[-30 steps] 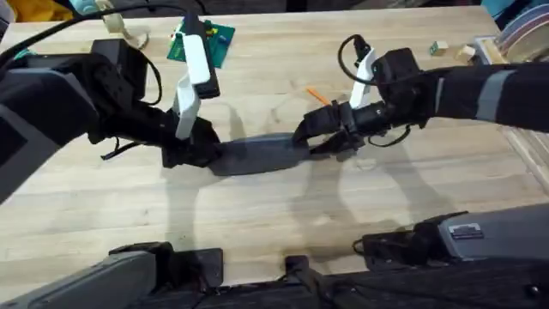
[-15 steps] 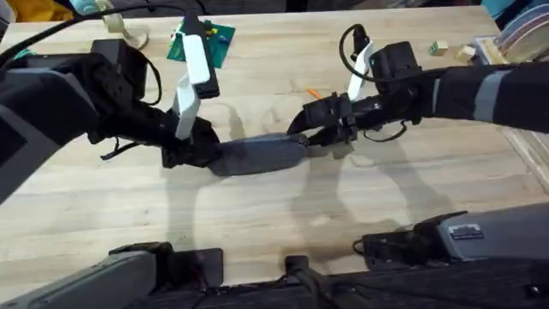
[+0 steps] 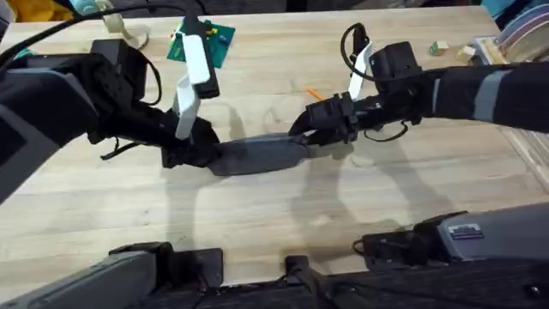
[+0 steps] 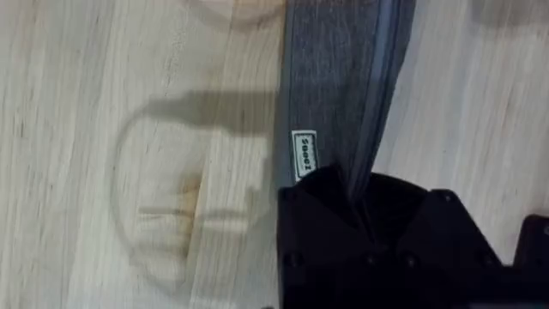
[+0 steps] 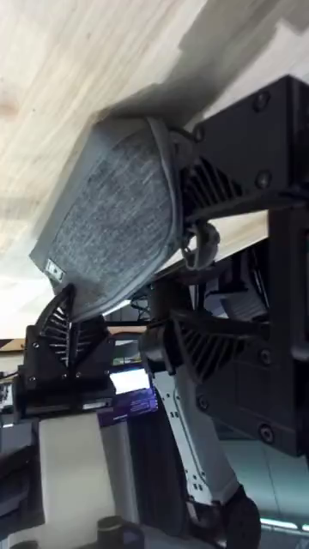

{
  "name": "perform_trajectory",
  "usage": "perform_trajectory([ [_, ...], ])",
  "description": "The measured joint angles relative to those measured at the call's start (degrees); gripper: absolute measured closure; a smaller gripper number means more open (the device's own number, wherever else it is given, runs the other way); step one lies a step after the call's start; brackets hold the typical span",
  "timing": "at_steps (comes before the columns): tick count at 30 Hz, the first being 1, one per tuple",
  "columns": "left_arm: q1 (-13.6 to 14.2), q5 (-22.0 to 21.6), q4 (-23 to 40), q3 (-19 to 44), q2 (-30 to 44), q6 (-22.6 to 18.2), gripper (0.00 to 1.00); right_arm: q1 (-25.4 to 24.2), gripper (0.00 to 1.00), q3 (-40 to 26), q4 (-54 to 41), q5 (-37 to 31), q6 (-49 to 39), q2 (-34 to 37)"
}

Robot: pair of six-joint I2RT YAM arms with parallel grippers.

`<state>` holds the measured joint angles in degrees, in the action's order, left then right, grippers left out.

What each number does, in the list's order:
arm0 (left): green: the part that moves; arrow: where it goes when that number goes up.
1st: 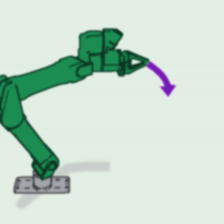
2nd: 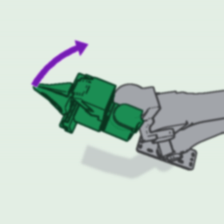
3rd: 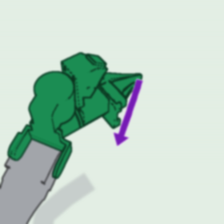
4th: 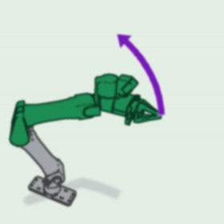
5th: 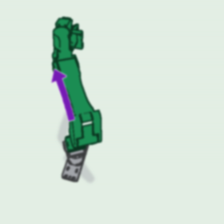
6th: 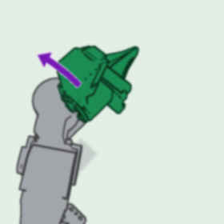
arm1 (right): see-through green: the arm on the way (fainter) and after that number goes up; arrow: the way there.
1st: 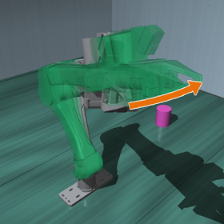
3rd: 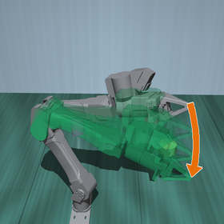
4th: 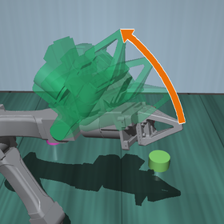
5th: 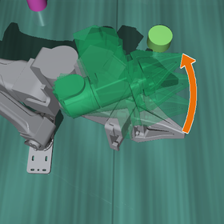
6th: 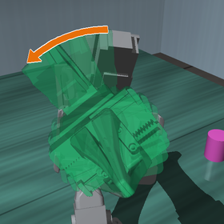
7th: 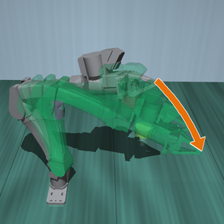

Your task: Unzip the bag, pick up the pens from the table one at a time and place them inside, then zip the bag closed.

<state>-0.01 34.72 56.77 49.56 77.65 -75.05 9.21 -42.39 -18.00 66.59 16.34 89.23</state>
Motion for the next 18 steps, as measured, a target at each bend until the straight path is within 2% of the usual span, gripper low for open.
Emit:
perform_trajectory([
  [3, 0.00, 0.00, 0.00, 0.00, 0.00, 0.00, 0.958, 0.00, 0.425, 0.00, 0.00, 0.33, 0.00, 0.00],
  [5, 0.00, -0.03, 0.00, 0.00, -0.01, 0.00, 0.958, 0.00, 0.478, 0.00, -0.02, 0.31, 0.03, 0.00],
  [8, -0.02, -0.23, 0.00, 0.00, -0.01, 0.00, 0.958, 0.00, 0.609, 0.00, -0.06, 0.18, 0.00, 0.00],
  [10, -0.02, -0.40, 0.00, 0.00, 0.00, 0.00, 0.958, -0.02, 0.739, 0.00, -0.07, -0.18, -0.04, 0.04],
  [12, -0.02, -0.58, -0.05, 0.01, -0.01, 0.00, 0.958, -0.02, 0.913, 0.00, -0.17, -0.60, 0.02, 0.04],
  [13, -0.04, -0.68, -0.04, 0.00, -0.02, 0.00, 0.958, -0.02, 0.949, 0.00, -0.20, -0.70, 0.02, 0.04],
  [18, -0.04, -0.68, -0.13, 0.01, -0.01, 0.00, 0.958, -0.02, 0.961, 0.00, -0.22, -0.86, -0.02, 0.04],
])
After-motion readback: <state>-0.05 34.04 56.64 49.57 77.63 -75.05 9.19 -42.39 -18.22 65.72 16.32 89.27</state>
